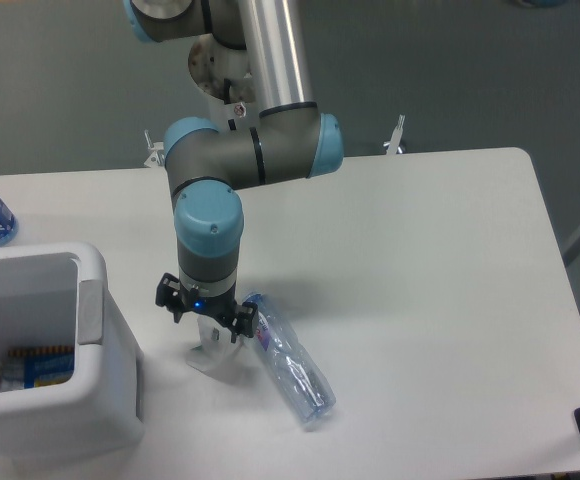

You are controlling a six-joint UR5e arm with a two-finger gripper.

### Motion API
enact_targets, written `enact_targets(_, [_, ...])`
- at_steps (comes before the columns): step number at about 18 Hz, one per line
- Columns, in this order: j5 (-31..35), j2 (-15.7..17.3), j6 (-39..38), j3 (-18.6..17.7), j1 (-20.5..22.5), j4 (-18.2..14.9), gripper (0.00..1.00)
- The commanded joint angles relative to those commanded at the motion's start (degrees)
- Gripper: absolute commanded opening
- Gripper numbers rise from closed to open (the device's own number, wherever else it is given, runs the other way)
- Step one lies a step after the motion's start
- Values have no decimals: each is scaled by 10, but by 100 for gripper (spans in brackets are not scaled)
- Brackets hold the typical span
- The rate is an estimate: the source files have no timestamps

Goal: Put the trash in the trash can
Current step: 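Close the gripper on the crumpled white paper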

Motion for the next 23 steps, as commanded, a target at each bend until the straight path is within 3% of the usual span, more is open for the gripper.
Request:
enact_targets(2, [14,-3,-1,0,-1,-1,96])
enact_targets(4, [15,-4,-2,4,-3,-1,85])
enact_targets(12, [37,-10,-25,6,-9,1,10])
enact_targets(17, [36,-9,-29,12,-9,-1,3])
enact_targets(23, [14,-2,-40,45,-8,-4,2])
